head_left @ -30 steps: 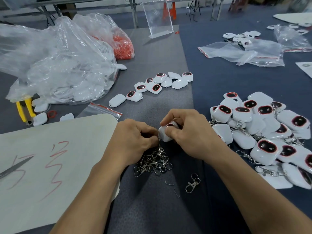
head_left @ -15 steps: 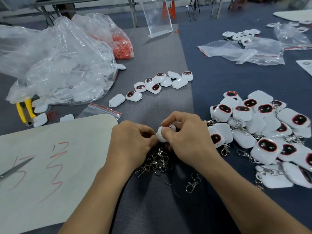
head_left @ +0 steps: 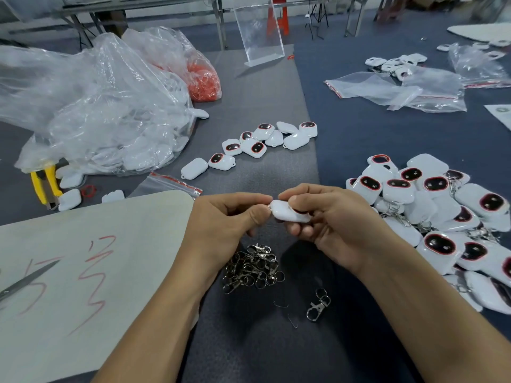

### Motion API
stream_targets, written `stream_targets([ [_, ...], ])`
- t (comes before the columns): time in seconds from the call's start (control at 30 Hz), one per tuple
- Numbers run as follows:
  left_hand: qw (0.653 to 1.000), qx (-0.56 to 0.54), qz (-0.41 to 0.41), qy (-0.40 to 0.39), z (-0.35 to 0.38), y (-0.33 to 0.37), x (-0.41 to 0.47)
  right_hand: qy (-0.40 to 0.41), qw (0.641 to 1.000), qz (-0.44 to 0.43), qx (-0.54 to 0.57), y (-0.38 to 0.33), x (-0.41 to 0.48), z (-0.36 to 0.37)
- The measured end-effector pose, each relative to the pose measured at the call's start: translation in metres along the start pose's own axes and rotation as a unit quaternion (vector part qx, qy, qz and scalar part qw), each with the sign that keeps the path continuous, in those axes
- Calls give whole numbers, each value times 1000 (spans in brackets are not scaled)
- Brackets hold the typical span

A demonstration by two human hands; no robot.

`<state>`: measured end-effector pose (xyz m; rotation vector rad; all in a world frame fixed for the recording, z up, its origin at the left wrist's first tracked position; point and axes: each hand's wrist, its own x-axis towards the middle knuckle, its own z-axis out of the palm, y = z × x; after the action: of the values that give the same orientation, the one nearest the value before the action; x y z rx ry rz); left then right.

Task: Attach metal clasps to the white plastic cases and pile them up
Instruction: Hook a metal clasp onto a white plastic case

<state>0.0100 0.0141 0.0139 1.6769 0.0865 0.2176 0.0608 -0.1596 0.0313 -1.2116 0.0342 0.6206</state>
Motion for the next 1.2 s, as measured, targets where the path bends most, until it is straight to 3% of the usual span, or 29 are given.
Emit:
stream_targets([
  [0.2, 999, -42, -19, 6, -1, 0, 0, -40, 999, -18, -6, 1, -3, -1],
  [0.37, 998, -40, 0, -44, -4, 2, 1, -51, 998, -25, 5, 1, -5, 1],
  [0.5, 992, 109, 46, -37, -11, 7, 0, -18, 999, -21, -34, 5, -4, 1],
  [0.63, 930, 343, 129, -32, -13, 7, -8, 16, 993, -45, -107, 10, 0, 2],
  [0.73, 899, 398, 183, -12, -9, 7, -10, 28, 992, -59, -110, 11, 1, 1],
  [0.9, 987, 132, 73, 55, -2, 5, -9, 2, 1000, -15, 1, 6, 2, 1],
  [1.07, 999, -48, -18, 1, 7, 6, -7, -34, 997, -8, 72, 2, -1, 2],
  [1.2, 997, -74, -31, -19, 7, 6, -6, -41, 997, -37, 59, 2, -3, 1],
])
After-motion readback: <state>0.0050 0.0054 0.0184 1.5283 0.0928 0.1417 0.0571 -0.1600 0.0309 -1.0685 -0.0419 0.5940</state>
